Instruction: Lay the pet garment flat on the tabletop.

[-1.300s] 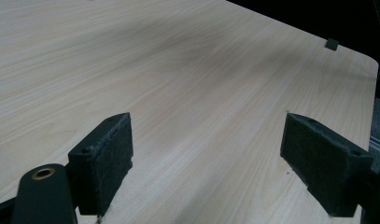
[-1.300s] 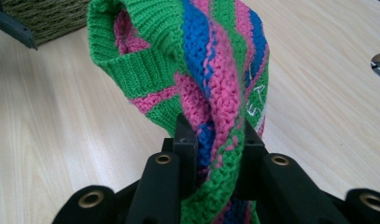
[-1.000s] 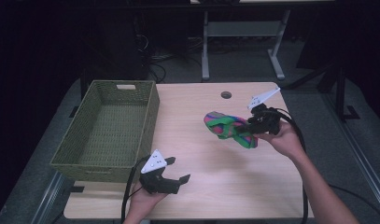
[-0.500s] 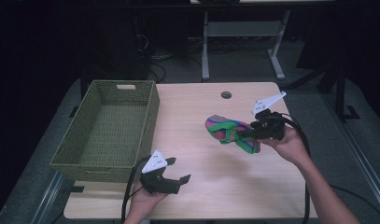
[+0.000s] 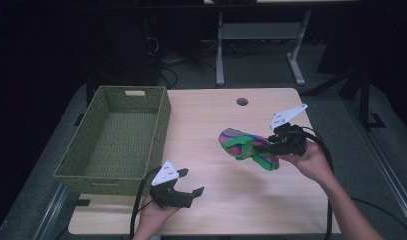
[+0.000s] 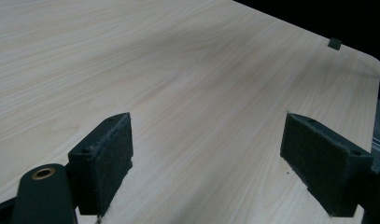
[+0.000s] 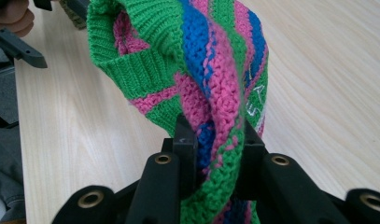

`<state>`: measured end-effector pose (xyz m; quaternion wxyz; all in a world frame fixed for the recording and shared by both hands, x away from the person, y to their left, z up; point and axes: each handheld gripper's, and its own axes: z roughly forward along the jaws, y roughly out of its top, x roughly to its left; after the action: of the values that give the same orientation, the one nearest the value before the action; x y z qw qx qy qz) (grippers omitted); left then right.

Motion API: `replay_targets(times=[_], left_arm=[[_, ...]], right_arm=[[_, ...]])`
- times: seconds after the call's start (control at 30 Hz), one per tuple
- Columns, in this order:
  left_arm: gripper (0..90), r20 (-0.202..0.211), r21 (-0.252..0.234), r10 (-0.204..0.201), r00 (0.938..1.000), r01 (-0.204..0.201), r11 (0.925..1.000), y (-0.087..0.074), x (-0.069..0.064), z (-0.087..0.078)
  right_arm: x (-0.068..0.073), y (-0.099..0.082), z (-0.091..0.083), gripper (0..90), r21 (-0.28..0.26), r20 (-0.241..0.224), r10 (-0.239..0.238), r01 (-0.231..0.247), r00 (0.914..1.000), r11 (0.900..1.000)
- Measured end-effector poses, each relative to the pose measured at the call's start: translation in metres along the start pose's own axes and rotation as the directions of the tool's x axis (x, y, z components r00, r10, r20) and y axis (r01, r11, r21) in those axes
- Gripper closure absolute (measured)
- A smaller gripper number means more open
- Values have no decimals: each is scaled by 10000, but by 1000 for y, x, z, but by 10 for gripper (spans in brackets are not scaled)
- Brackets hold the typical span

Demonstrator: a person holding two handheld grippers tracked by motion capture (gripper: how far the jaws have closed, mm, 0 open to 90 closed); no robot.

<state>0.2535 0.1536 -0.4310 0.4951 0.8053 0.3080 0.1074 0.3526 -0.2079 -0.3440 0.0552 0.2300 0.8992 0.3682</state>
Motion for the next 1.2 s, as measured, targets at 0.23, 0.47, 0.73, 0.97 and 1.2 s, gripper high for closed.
replay_targets(times=[0.23, 0.47, 0.73, 0.97, 1.2], left_arm=[[166, 48, 30, -57, 10000, 57, 10000, 0, -1, 1], [165, 61, 0, -72, 10000, 72, 10000, 0, -1, 1], [165, 50, -72, -117, 9999, 117, 9999, 0, 0, -1], [165, 46, -74, -133, 9999, 133, 9999, -1, 1, -2], [165, 53, -120, -192, 9998, 193, 9997, -1, 1, -3]], right_arm=[[8, -4, 4, 751, -18, -107, -98, 98, 9999, 10000], [12, -9, 9, 751, 8, -218, -4, 4, 9998, 10000], [19, -15, 16, 749, 22, -414, 47, -46, 9991, 10000], [23, -20, 23, 748, 64, -561, 127, -123, 9983, 9999], [27, -25, 37, 744, 309, -777, 195, -171, 9968, 9994]])
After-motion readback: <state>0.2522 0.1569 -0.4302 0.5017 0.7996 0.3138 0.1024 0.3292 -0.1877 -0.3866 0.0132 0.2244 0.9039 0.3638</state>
